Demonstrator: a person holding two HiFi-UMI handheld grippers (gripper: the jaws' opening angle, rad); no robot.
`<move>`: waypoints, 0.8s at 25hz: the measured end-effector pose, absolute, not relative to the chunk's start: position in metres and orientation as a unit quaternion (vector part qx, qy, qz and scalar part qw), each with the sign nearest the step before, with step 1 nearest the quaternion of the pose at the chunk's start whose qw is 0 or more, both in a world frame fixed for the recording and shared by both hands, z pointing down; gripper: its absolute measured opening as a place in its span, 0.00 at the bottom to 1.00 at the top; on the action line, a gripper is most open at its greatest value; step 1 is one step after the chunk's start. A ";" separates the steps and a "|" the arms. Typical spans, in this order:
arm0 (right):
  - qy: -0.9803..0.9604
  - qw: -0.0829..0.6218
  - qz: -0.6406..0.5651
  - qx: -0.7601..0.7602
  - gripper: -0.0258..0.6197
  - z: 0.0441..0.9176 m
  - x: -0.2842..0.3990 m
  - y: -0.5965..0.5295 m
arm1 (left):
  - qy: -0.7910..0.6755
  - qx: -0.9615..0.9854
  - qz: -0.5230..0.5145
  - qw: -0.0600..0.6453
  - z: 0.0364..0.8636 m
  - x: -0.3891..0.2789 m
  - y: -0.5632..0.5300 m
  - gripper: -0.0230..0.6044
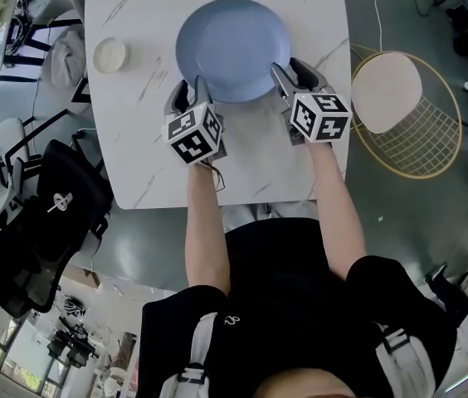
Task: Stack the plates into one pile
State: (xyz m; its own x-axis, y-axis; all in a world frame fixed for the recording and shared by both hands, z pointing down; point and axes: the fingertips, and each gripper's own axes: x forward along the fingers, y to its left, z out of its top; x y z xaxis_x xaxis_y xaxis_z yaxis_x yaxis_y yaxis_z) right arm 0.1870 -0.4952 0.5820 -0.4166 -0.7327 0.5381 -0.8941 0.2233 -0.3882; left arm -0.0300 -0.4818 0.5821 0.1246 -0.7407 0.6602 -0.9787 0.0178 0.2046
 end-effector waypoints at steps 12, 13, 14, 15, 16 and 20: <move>-0.769 0.060 0.272 0.575 0.18 0.518 0.195 -0.483 | -0.651 0.698 0.113 0.274 0.517 -0.029 -0.465 0.08; -0.769 0.051 0.269 0.578 0.12 0.510 0.191 -0.481 | -0.652 0.700 0.104 0.273 0.511 -0.031 -0.462 0.07; -0.769 0.042 0.266 0.580 0.08 0.503 0.187 -0.479 | -0.652 0.702 0.095 0.272 0.504 -0.034 -0.458 0.06; -0.770 0.033 0.262 0.581 0.06 0.495 0.182 -0.475 | -0.651 0.705 0.087 0.269 0.497 -0.036 -0.453 0.06; -0.772 0.026 0.258 0.580 0.05 0.487 0.177 -0.471 | -0.650 0.708 0.081 0.263 0.490 -0.039 -0.448 0.06; -0.787 0.001 0.234 0.571 0.05 0.453 0.151 -0.452 | -0.651 0.720 0.057 0.234 0.460 -0.056 -0.426 0.06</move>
